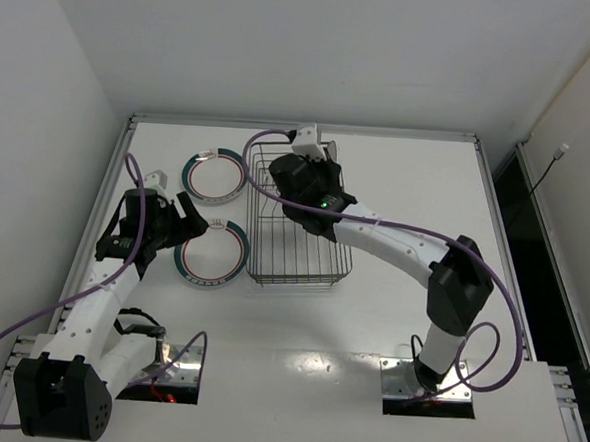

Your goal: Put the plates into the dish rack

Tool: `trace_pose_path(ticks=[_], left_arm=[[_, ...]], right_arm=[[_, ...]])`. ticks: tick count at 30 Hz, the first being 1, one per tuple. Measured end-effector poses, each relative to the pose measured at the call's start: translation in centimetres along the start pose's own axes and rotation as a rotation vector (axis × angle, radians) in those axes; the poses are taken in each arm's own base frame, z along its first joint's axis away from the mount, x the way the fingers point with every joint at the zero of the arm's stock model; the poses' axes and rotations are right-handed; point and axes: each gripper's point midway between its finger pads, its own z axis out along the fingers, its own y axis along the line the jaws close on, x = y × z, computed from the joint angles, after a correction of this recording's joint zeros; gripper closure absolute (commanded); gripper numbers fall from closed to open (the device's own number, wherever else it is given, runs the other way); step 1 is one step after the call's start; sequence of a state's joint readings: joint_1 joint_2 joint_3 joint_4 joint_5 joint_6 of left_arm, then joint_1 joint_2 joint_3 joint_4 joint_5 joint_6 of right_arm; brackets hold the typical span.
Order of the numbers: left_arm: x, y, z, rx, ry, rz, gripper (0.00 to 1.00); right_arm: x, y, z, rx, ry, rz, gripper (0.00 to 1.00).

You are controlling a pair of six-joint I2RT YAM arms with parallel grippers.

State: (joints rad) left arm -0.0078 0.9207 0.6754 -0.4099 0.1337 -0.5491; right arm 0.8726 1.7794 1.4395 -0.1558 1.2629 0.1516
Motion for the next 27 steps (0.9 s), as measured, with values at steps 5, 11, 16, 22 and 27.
trace_pose_path(ticks=[5,11,16,22,27], left_arm=[[0.0,0.0,0.0,0.0,0.0,0.0,0.29],[0.0,0.0,0.0,0.0,0.0,0.0,0.29],[0.0,0.0,0.0,0.0,0.0,0.0,0.29],[0.0,0.0,0.0,-0.001,0.0,0.0,0.29],[0.1,0.5,0.1,-0.025,0.002,-0.003,0.21]], right_arm=[[-1.1,0.7,0.3,-0.011,-0.034,-0.01,1.0],[0.3,4.7,1.5,-0.068,-0.012,-0.096,1.0],[1.6,6.5,2.1,-0.119,0.033,-0.141,1.0],[1.7,6.4,3.2,-0.181,0.108,-0.081,0.91],[2.2,5.8,3.5,-0.222,0.168,-0.05,0.68]])
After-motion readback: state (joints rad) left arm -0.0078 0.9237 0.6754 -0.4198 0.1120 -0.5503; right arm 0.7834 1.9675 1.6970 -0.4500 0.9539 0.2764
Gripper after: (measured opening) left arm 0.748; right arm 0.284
